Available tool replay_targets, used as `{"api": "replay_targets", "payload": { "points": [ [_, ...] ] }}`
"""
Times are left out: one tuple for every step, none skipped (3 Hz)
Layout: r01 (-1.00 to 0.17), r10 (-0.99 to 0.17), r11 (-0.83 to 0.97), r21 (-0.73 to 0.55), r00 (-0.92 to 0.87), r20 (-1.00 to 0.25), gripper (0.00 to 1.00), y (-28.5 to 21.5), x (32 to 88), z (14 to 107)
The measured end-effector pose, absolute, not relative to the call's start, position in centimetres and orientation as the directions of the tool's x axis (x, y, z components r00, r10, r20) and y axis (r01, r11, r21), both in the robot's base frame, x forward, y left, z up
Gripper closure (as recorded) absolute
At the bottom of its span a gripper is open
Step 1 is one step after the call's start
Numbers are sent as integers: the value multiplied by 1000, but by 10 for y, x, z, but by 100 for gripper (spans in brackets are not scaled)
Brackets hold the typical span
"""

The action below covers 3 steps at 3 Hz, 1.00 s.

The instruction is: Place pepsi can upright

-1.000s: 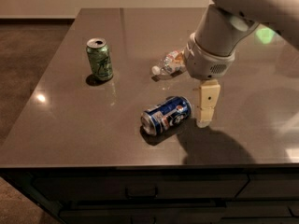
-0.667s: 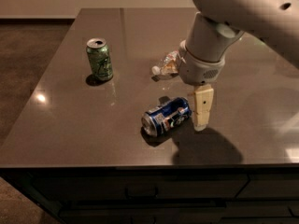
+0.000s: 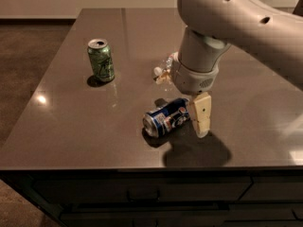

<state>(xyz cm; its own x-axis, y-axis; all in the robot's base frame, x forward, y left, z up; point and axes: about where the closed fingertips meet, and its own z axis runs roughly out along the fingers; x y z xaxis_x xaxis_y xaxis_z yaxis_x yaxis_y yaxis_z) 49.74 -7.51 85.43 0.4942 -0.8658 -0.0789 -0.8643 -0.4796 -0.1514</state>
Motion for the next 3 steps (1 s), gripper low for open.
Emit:
{"api": "replay_targets", "payload": {
  "points": [
    [-855, -857, -501, -134, 512, -60, 16, -75, 496, 849],
    [-852, -855, -507, -128, 516, -48, 39, -77, 498, 849],
    [-848, -854, -512, -138, 520, -30, 63, -79, 501, 854]
  ]
}}
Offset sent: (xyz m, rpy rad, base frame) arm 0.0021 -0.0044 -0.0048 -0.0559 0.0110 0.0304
